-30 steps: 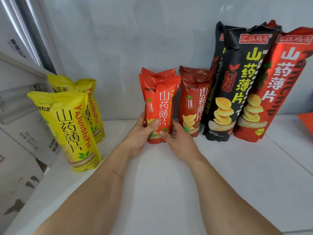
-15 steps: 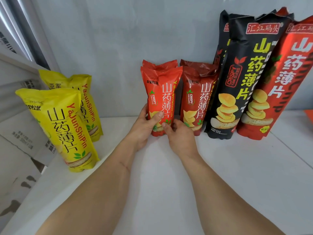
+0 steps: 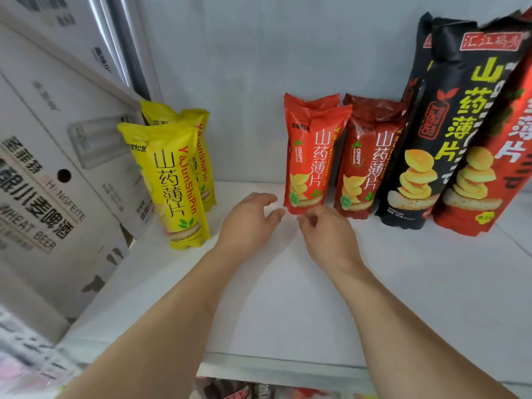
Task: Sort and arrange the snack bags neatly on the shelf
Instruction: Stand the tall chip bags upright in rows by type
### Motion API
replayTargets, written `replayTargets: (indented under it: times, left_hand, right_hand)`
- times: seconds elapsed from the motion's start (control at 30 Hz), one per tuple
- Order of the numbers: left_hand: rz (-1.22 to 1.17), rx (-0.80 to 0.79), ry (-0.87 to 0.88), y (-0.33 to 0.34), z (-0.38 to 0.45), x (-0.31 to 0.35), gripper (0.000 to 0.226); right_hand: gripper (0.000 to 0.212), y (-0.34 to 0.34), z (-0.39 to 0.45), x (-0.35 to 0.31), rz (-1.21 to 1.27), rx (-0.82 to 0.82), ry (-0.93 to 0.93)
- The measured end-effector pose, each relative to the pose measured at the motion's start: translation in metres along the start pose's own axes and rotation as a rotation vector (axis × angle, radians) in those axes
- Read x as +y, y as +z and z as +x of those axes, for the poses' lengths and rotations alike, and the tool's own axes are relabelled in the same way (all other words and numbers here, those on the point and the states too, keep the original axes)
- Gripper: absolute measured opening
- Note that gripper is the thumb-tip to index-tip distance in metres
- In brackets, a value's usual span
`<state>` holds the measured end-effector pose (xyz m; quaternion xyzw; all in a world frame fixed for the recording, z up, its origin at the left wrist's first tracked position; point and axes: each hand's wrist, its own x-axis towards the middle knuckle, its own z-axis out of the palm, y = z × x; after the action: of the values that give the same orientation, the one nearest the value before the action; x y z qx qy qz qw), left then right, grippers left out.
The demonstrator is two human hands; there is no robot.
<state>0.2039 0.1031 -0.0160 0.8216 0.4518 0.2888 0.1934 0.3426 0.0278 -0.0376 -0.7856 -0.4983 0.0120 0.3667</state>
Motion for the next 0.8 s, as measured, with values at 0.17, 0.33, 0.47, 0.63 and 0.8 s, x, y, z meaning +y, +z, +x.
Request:
replayTargets:
  times: [0.17,0.33,0.47,0.63,0.8]
  left_hand:
    - [0.148,0.147,0.174,-0.031,-0.034,-0.015,0.036]
    - [0.141,0.355,0.269,-0.053,-0.062,-0.038,0.03]
    - [0.142,0.612,0.186,-0.061,-0.076,-0.048,0.021]
    - [-0.027,0.792,-0.141,-0.064,-0.074,-0.057,0.066]
    - [-0.377,0.53,-0.401,-0.065,-0.054,-0.067,0.114]
  right_hand:
    - [0.034,0.004,-0.008,-0.042,0.071,-0.107,-0.092]
    - [0.034,0.018,0.0,-0.085,0.239,-0.158,-0.136]
    - [0.037,0.03,0.017,-0.107,0.35,-0.174,-0.136]
    - [0.053,0.055,0.044,-0.122,0.529,-0.256,-0.101]
    - [0.073,0.089,0.067,-0.126,0.615,-0.382,-0.068]
